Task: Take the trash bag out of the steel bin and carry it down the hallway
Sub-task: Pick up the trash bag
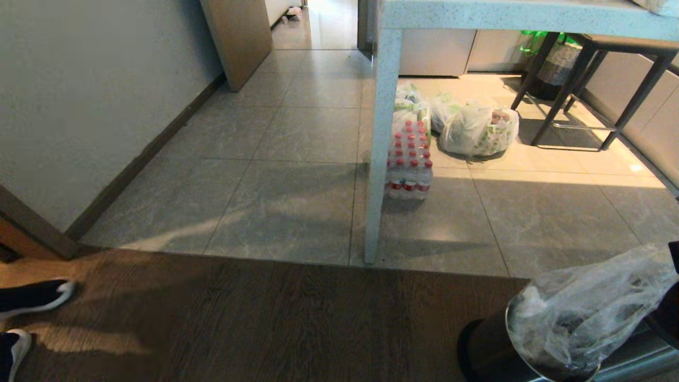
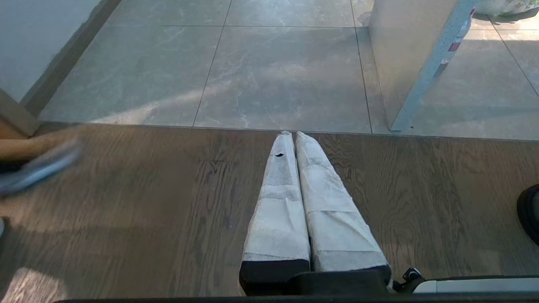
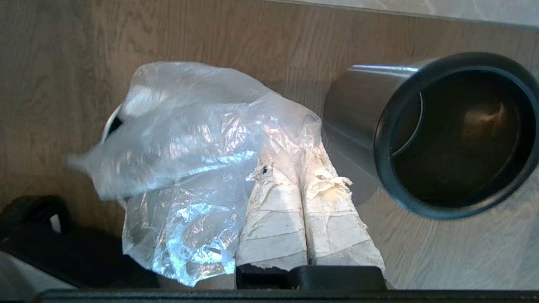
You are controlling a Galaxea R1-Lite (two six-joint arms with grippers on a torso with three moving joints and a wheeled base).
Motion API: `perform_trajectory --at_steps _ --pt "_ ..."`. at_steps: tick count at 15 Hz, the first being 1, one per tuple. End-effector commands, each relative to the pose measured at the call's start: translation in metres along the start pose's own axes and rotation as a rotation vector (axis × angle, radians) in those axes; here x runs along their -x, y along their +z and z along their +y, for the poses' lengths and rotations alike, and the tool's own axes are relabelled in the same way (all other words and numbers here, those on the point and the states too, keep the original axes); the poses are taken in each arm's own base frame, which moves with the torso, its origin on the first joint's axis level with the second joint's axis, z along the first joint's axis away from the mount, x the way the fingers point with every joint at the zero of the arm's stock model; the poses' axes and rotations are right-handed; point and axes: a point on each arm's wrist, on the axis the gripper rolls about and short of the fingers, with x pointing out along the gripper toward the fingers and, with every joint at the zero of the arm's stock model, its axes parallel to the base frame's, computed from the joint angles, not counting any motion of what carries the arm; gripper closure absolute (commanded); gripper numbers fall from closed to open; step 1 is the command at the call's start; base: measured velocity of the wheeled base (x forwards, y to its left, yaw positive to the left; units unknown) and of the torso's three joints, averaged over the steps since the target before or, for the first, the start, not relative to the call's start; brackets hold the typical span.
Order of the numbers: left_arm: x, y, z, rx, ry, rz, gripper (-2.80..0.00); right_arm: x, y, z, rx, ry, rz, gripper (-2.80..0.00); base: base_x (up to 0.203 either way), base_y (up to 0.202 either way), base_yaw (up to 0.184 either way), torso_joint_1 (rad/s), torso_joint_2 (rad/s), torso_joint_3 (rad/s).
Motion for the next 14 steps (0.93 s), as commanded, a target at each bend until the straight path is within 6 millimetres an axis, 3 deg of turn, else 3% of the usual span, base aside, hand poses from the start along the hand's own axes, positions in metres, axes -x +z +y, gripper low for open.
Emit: perform_trajectory --at_steps 1,4,9,14 --pt "0.0 0.0 0.0 0.0 0.0 0.003 0.0 -0.025 -0.001 -0.012 -0.006 0.019 0.022 0.0 0.0 0.0 0.0 0.0 0.0 0.0" --pt "0.0 0.0 0.0 0.0 0.0 0.003 0.0 -0.048 0.007 -0.028 0.019 0.014 0.016 0.0 0.0 0.0 0.0 0.0 0.0 0.0" --pt "0.0 0.0 0.0 0.0 0.0 0.003 0.0 -0.081 0.003 -0.041 0.124 0.004 0.063 0.0 0.0 0.0 0.0 0.0 0.0 0.0" --pt "0.0 0.0 0.0 0.0 0.0 0.003 0.0 -0.109 -0.001 -0.018 0.13 0.137 0.17 0.0 0.0 0.0 0.0 0.0 0.0 0.0"
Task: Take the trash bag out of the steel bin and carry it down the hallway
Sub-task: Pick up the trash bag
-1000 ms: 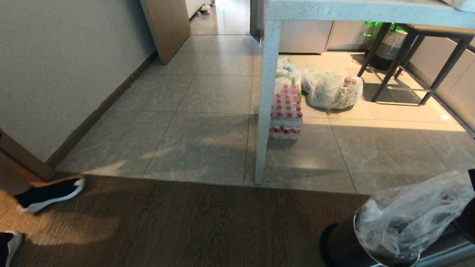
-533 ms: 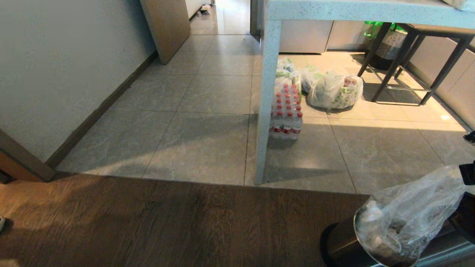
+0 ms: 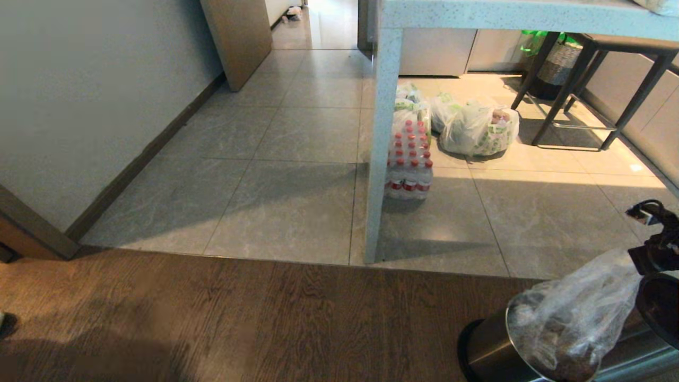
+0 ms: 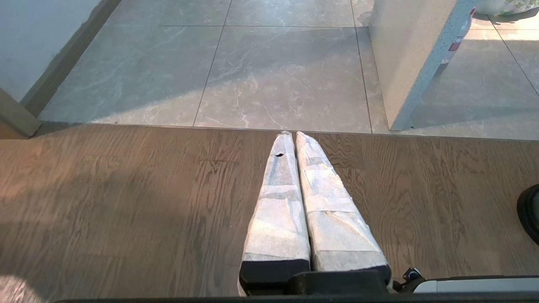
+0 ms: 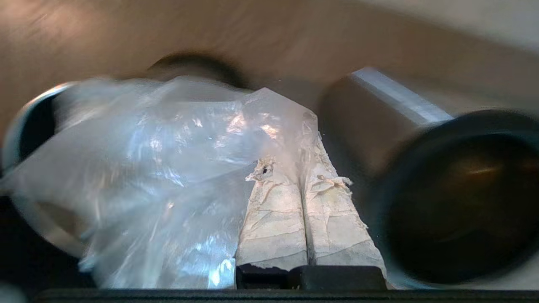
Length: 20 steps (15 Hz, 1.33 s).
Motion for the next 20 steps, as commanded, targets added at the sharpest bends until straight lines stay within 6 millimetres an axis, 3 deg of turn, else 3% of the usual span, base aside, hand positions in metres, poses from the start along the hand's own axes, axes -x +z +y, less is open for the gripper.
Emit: perform_trajectory --at_steps 1,7,11,17,18,20 --pt "0.0 0.0 0.0 0.0 0.001 0.002 0.0 -0.016 -0.006 0.014 -0.011 0.087 0.068 0.0 0.0 0.0 0.0 0.0 0.0 0.0" --pt "0.0 0.0 0.0 0.0 0.001 0.002 0.0 -0.031 0.0 0.038 0.026 0.148 0.092 0.0 0.0 0.0 0.0 0.0 0.0 0.0" --pt "0.0 0.0 0.0 0.0 0.001 0.002 0.0 -0.034 -0.01 0.058 0.026 0.206 0.143 0.0 0.0 0.0 0.0 0.0 0.0 0.0" --pt "0.0 0.0 0.0 0.0 0.001 0.002 0.0 -0.03 -0.012 0.068 0.031 0.224 0.156 0.0 0.0 0.0 0.0 0.0 0.0 0.0" --pt "0.0 0.0 0.0 0.0 0.001 0.002 0.0 -0.03 -0.013 0.069 0.031 0.225 0.164 -2.8 0.0 0.0 0.0 0.0 0.0 0.0" --pt "0.0 0.0 0.0 0.0 0.001 0.002 0.0 -0.032 -0.013 0.074 0.04 0.236 0.166 -2.8 0.0 0.0 0.0 0.0 0.0 0.0"
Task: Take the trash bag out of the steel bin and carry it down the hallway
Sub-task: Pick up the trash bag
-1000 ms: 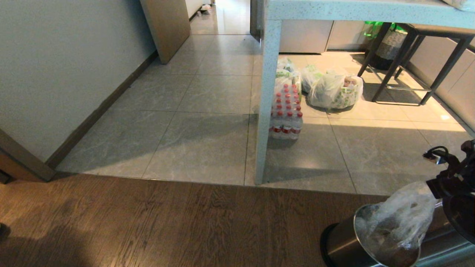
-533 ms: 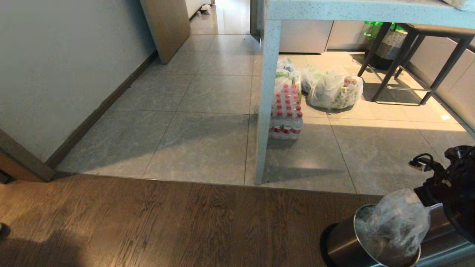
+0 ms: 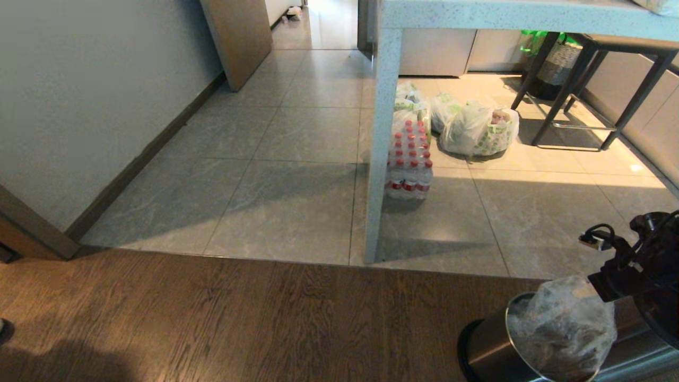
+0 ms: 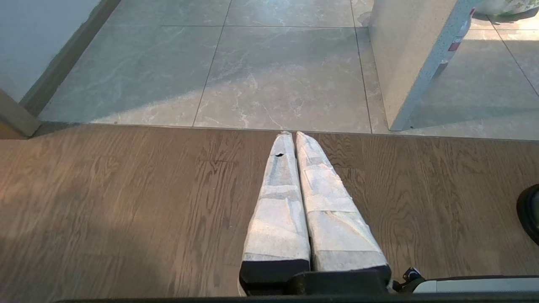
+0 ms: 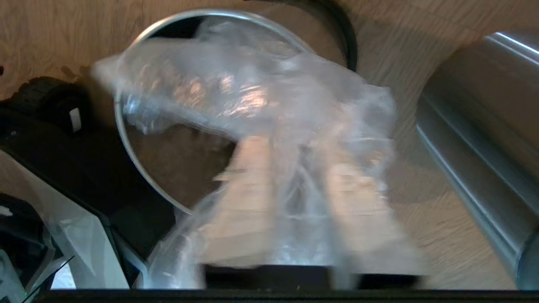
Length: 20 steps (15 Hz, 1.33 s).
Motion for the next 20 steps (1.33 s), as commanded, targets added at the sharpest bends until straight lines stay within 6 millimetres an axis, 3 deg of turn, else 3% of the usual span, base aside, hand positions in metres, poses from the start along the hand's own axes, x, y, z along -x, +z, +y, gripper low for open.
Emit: perform_trajectory --at_steps 1,8,11,20 --pt "0.0 0.0 0.0 0.0 0.001 0.002 0.0 0.0 0.001 0.003 0.013 0.003 -0.005 -2.8 0.0 0.0 0.0 0.0 0.0 0.0" --pt "0.0 0.0 0.0 0.0 0.001 0.002 0.0 0.02 -0.001 0.015 0.025 0.0 -0.016 -2.8 0.0 0.0 0.0 0.0 0.0 0.0" --pt "0.0 0.0 0.0 0.0 0.001 0.002 0.0 0.019 -0.013 0.024 0.007 0.025 0.018 -2.8 0.0 0.0 0.0 0.0 0.0 0.0" --pt "0.0 0.0 0.0 0.0 0.001 0.002 0.0 0.021 -0.02 0.032 0.047 0.043 0.034 -2.8 0.0 0.0 0.0 0.0 0.0 0.0"
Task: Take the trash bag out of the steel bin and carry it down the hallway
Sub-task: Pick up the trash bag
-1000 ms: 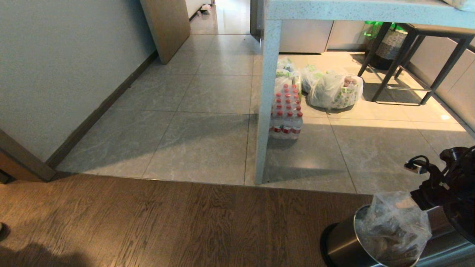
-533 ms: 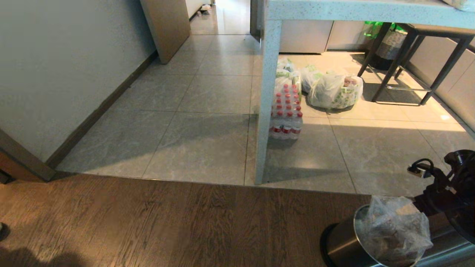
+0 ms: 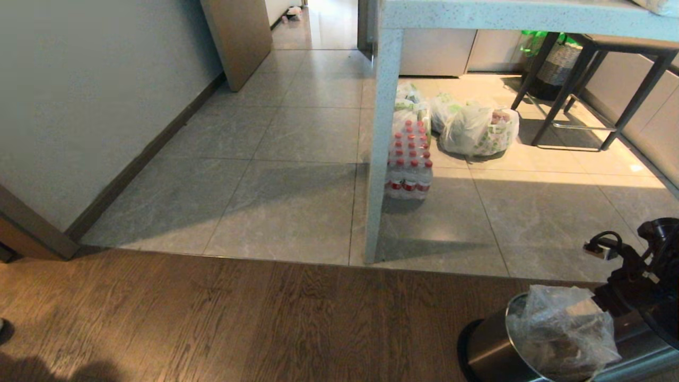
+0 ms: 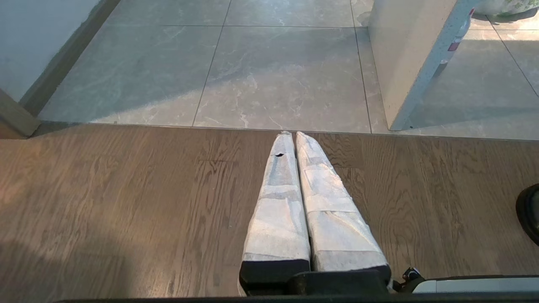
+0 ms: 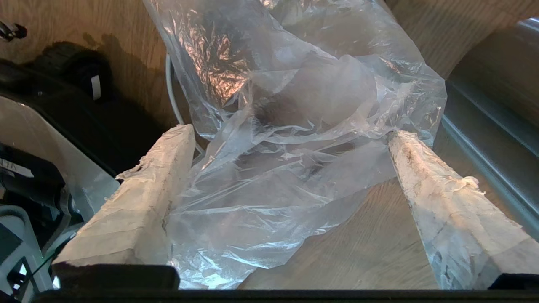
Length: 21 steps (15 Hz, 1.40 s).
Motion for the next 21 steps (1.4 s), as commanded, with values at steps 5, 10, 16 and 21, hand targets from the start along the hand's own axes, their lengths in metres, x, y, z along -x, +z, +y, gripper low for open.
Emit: perform_trajectory --at_steps 5,10,16,21 --pt "0.0 0.0 0.0 0.0 0.001 0.002 0.0 0.006 -0.005 0.0 -0.016 0.02 0.013 -2.8 0.0 0.0 0.0 0.0 0.0 0.0" --pt "0.0 0.0 0.0 0.0 0.001 0.002 0.0 0.029 -0.019 0.004 -0.068 0.086 -0.002 -2.8 0.0 0.0 0.0 0.0 0.0 0.0" --pt "0.0 0.0 0.0 0.0 0.001 0.002 0.0 0.028 -0.024 0.009 -0.009 0.106 0.023 -2.8 0.0 0.0 0.0 0.0 0.0 0.0" --pt "0.0 0.0 0.0 0.0 0.001 0.002 0.0 0.02 -0.025 0.017 0.055 0.132 0.046 -2.8 0.0 0.0 0.0 0.0 0.0 0.0"
